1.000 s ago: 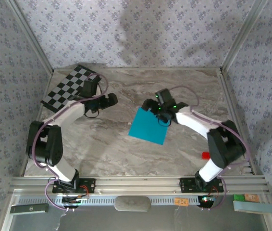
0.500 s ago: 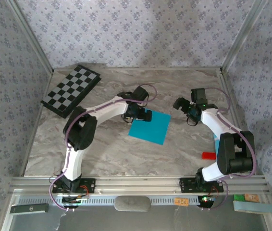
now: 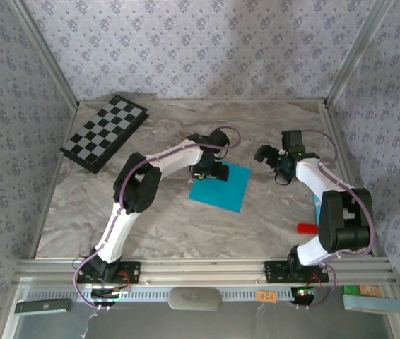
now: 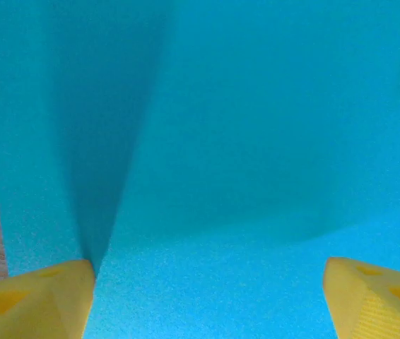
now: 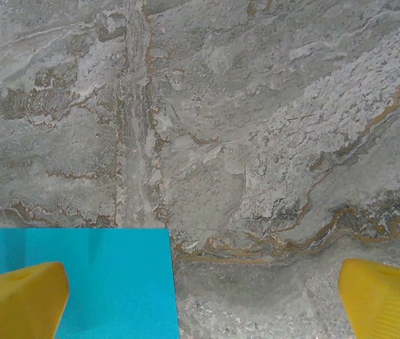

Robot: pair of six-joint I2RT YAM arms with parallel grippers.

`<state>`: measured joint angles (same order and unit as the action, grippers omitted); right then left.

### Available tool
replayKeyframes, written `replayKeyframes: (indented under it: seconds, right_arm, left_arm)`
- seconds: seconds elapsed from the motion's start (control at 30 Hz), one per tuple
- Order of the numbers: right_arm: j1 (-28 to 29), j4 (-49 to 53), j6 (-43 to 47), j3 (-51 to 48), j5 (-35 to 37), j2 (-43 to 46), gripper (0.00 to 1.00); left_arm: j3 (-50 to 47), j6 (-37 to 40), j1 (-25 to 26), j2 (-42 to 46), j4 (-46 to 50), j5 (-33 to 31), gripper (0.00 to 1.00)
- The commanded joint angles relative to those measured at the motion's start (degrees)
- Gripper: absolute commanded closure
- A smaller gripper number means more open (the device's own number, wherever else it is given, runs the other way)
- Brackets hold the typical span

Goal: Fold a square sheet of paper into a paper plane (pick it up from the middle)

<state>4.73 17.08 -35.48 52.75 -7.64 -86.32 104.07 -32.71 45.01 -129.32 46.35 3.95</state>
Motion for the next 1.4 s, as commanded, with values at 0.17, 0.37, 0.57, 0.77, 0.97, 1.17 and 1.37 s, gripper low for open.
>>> replayKeyframes:
  seconds: [0.17,0.37,0.57,0.77,0.97,1.17,1.37]
  right_arm:
    - [-0.1,1.2,0.0,1.7,-0.3,-1.2,0.0]
    - [-0.1,1.4,0.2,2.4,-0.1,-1.4,0.0]
    - [0.7,1.9,0.3,2.6,0.7,-0.9,0.0]
    - [0.9,2.0,1.0,2.8,1.3,-1.0,0.0]
    - [1.1,1.5,0.6,3.3,0.7,-2.5,0.0]
    - [1.2,1.5,0.4,3.4,0.4,-3.3,0.0]
    - [1.3,1.5,0.3,3.5,0.4,-3.7,0.0]
  left_arm:
    - [-16.2,4.3,-0.4,9.1,7.8,-6.4,0.16]
    - [-19.1,6.8,-1.5,13.5,10.3,-5.0,0.12]
    - [-15.8,2.5,-0.5,13.4,6.8,1.8,0.0]
    - [-15.6,1.5,0.5,12.1,6.5,0.4,0.01]
    - [-13.6,2.0,1.2,9.4,9.0,-3.0,0.05]
    - [-13.0,2.2,2.3,7.2,9.2,-3.4,0.1]
    - [-15.1,2.0,2.5,6.5,8.2,-3.8,0.15]
